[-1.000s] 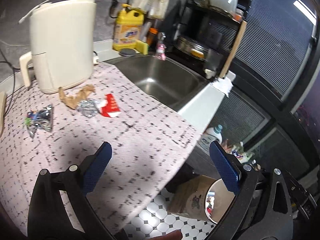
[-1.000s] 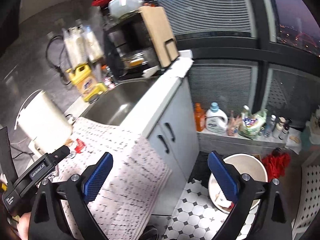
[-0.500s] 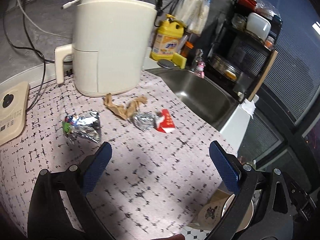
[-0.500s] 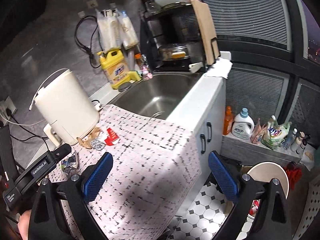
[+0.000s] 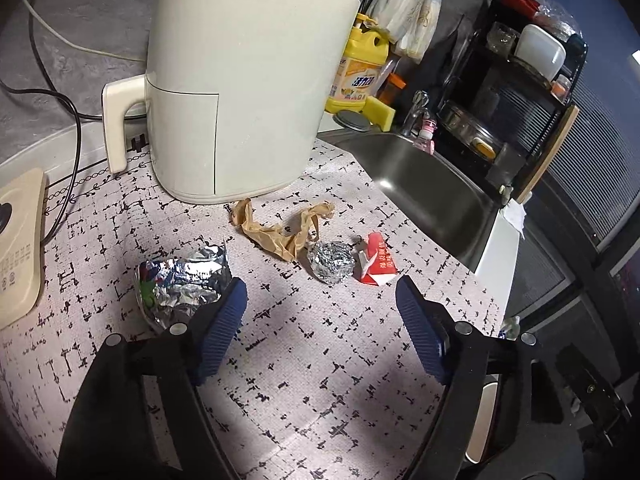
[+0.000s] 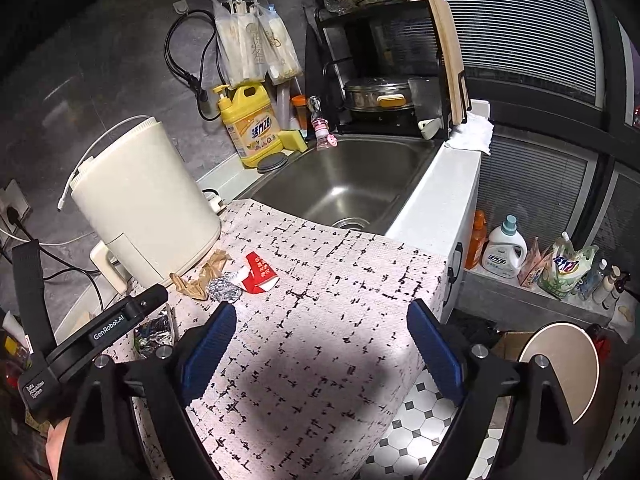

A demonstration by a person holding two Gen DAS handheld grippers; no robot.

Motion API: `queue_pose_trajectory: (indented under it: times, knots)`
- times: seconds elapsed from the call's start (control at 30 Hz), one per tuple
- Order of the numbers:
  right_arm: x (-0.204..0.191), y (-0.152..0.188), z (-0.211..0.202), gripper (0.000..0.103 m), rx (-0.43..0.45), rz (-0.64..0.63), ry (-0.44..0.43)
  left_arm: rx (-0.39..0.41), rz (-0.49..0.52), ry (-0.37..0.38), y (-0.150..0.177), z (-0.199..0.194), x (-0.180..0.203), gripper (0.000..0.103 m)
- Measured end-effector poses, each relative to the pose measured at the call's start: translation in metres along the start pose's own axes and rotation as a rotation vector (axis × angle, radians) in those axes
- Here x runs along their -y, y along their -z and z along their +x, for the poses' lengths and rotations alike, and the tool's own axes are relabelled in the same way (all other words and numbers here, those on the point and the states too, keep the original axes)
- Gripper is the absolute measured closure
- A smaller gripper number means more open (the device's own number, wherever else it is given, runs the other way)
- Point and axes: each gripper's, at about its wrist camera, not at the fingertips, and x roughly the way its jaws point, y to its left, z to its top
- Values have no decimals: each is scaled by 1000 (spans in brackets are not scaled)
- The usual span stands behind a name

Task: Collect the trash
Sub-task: 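Move both tools back toward the trash on the counter, then close the left tool on the brown crumpled paper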

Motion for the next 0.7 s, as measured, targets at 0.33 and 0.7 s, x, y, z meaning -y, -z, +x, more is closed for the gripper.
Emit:
queue_pose_trajectory:
  times: [0.33, 0.7]
  knots:
    - [-19, -8, 30, 22, -40, -41, -6, -36, -26, -16, -10, 26, -15, 37]
    - [-33, -25, 95, 31, -120, -71, -62, -79, -56, -75, -29, 76, -27, 42]
